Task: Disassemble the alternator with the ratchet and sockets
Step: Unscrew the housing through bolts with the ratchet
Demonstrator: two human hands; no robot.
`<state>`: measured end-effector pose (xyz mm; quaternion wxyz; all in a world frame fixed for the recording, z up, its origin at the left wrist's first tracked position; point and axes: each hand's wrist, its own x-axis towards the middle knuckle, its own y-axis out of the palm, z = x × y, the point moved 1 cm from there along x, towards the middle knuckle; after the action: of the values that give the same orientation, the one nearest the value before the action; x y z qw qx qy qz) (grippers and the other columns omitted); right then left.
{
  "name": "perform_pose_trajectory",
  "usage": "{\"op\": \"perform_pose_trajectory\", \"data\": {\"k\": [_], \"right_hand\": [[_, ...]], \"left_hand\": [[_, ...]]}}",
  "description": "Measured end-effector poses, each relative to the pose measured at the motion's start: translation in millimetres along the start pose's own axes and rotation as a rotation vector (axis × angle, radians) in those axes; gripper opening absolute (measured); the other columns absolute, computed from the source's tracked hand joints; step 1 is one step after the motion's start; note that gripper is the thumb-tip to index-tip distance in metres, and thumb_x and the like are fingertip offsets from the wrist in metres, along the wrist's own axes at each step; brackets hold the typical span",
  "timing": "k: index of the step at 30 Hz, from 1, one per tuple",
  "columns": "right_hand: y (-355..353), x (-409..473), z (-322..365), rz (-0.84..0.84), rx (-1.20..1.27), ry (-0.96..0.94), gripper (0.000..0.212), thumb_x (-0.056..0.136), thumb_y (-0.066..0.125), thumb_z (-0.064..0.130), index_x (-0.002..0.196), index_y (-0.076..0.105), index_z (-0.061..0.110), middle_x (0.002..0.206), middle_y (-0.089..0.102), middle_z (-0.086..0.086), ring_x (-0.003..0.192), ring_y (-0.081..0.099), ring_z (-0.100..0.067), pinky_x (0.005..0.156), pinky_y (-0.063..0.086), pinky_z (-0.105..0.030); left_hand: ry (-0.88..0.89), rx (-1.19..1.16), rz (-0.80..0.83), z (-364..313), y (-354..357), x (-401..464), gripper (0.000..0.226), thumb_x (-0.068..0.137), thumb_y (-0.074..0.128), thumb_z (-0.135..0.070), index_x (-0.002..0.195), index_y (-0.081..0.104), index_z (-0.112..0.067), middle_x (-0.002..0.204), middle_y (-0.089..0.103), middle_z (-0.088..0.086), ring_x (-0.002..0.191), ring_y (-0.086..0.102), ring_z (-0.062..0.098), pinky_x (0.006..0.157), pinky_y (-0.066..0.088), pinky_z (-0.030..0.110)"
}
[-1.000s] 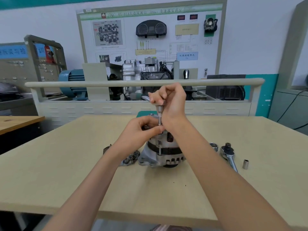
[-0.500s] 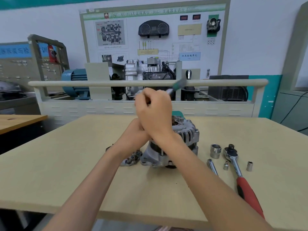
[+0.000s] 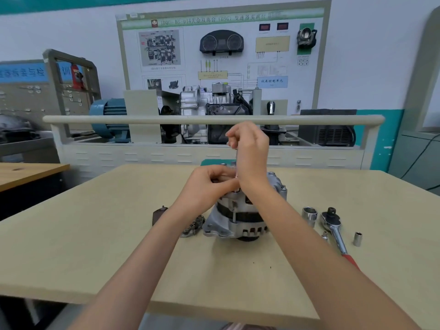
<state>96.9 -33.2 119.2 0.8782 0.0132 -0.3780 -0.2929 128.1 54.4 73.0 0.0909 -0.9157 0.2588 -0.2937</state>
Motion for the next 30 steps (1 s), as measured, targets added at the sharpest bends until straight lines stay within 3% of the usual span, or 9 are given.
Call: {"op": "perform_pose_trajectory", "data": {"k": [4,6,10,13,19,22,24,27,30], "right_hand": [[3,-19,-1,0.09,-0.658,-0.374,0.017,0.081,0.04,0.017,0.074,0.055,0.011,0.063,0.049,0.006,0.062,0.042,-0.008,0.07,0.034,-0.024],[11,-33,-3,0.008,-1.128,-0.514,0.024,0.076,0.036,0.025,0.081,0.055,0.011,0.076,0.051,-0.001,0.075,0.042,-0.019,0.082,0.033,-0.033],[19,-40,0,-0.086,-1.31,-0.415,0.027,0.073,0.043,0.029,0.088,0.053,0.008,0.088,0.049,-0.008,0.086,0.041,-0.026,0.089,0.031,-0.04],[15,-35,0,-0.044,-1.142,-0.38,0.026,0.075,0.044,0.029,0.09,0.055,0.01,0.089,0.052,-0.004,0.088,0.04,-0.023,0.091,0.026,-0.036],[0,2,7,0.082,0.237,0.154,0.044,0.084,0.036,0.015,0.043,0.05,0.011,0.042,0.044,-0.002,0.044,0.042,-0.012,0.056,0.041,-0.02],[1,4,3,0.117,0.437,0.249,0.052,0.086,0.033,0.013,0.036,0.047,0.018,0.035,0.037,0.004,0.044,0.041,-0.015,0.063,0.047,-0.023],[3,-5,2,0.103,0.211,0.017,0.04,0.08,0.038,0.014,0.043,0.051,0.016,0.04,0.044,0.008,0.048,0.041,-0.01,0.057,0.043,-0.021],[5,-24,-7,0.01,-0.611,-0.4,0.017,0.077,0.045,0.016,0.067,0.058,0.01,0.066,0.054,0.005,0.07,0.047,-0.01,0.075,0.037,-0.027],[4,-42,-8,-0.146,-1.051,-0.487,0.024,0.07,0.048,0.021,0.085,0.062,0.009,0.087,0.055,-0.007,0.088,0.048,-0.026,0.087,0.029,-0.036]], "left_hand": [[-0.004,0.087,-0.006,0,-6,5,0.023,0.08,0.059,0.01,0.068,0.064,-0.008,0.063,0.065,0.002,0.062,0.059,0.011,0.057,0.048,0.026],[0.048,0.088,-0.055,-3,-6,5,0.03,0.083,0.052,0.017,0.065,0.054,-0.007,0.059,0.057,-0.003,0.055,0.05,-0.002,0.051,0.044,0.016],[0.088,0.034,-0.113,-1,-3,2,0.042,0.085,0.05,0.017,0.06,0.043,-0.016,0.045,0.05,-0.015,0.045,0.041,-0.008,0.044,0.033,0.006],[0.108,0.133,-0.091,2,-4,4,0.036,0.084,0.055,0.011,0.064,0.046,-0.017,0.055,0.049,-0.009,0.05,0.041,-0.004,0.049,0.036,0.014],[-0.006,-0.004,0.023,3,-2,-1,0.021,0.082,0.068,-0.008,0.076,0.074,-0.027,0.077,0.074,0.0,0.071,0.067,0.005,0.069,0.054,0.017],[-0.035,-0.013,-0.028,1,-1,0,0.004,0.08,0.071,-0.007,0.082,0.073,-0.01,0.085,0.071,0.021,0.072,0.063,0.016,0.075,0.053,0.032],[-0.05,0.007,-0.02,1,-3,1,0.007,0.078,0.069,-0.001,0.075,0.069,-0.007,0.077,0.067,0.024,0.069,0.06,0.017,0.072,0.053,0.038],[-0.021,0.128,-0.054,0,-3,3,0.012,0.08,0.058,0.009,0.073,0.063,0.0,0.066,0.063,0.013,0.059,0.051,0.009,0.057,0.044,0.033],[0.008,0.196,-0.064,4,-5,8,0.007,0.085,0.052,0.008,0.082,0.058,0.01,0.072,0.06,0.021,0.067,0.046,0.018,0.061,0.04,0.035]]}}
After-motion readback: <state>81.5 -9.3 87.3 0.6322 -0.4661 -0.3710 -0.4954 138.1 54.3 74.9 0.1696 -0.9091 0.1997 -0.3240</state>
